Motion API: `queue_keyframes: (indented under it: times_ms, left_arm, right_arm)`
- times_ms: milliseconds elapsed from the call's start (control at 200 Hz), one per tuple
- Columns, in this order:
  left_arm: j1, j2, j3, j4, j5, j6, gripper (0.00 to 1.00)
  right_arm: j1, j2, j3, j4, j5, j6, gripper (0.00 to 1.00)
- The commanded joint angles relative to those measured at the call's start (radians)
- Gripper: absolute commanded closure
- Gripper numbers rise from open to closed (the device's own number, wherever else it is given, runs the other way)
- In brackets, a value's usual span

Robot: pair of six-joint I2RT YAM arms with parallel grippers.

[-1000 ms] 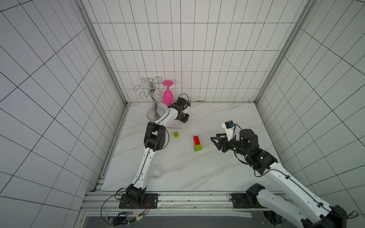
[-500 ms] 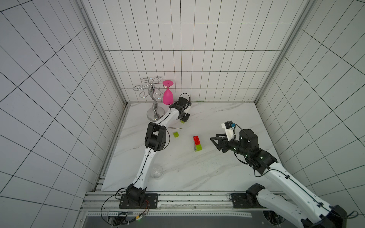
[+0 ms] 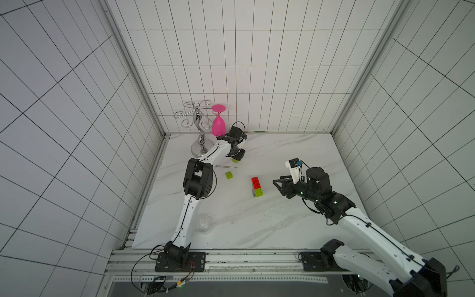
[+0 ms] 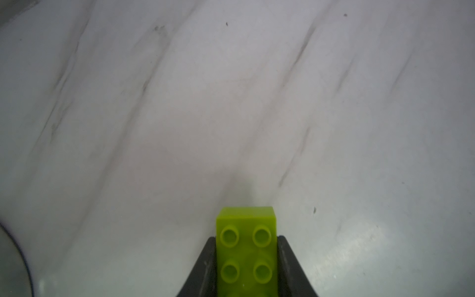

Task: Assemble a spoon with lego
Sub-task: Pick up the lego brick from the center of the board.

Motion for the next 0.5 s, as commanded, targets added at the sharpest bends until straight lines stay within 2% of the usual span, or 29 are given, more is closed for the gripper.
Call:
queue_keyframes:
  times_ms: [0, 150, 295, 410, 495]
  left_arm:
    - [0.005, -0.239, -0.094, 0.039, 0.053, -0.083, 0.78]
    - [0.026, -0.582, -0.365, 0.128, 0.042, -0.214, 0.78]
    - [0.036, -0.914, -0.668, 0.231, 0.09, -0.334, 0.77]
    - [0.032, -1.119, -0.881, 0.299, 0.156, -0.393, 0.76]
    - [0.024, -1.221, -0.993, 0.324, 0.178, -0.41, 0.76]
  right_arm:
    - [0.078, 0.05, 0.047, -0.103, 0.107, -0.049, 0.49]
    - [0.184, 0.115, 0.058, -0.092, 0.197, -0.042, 0.48]
    - [0.255, 0.219, 0.116, -0.109, 0.306, -0.067, 0.46]
    - [0.281, 0.307, 0.158, -0.153, 0.368, -0.076, 0.42]
    - [0.316, 0.345, 0.173, -0.156, 0.402, -0.079, 0.38]
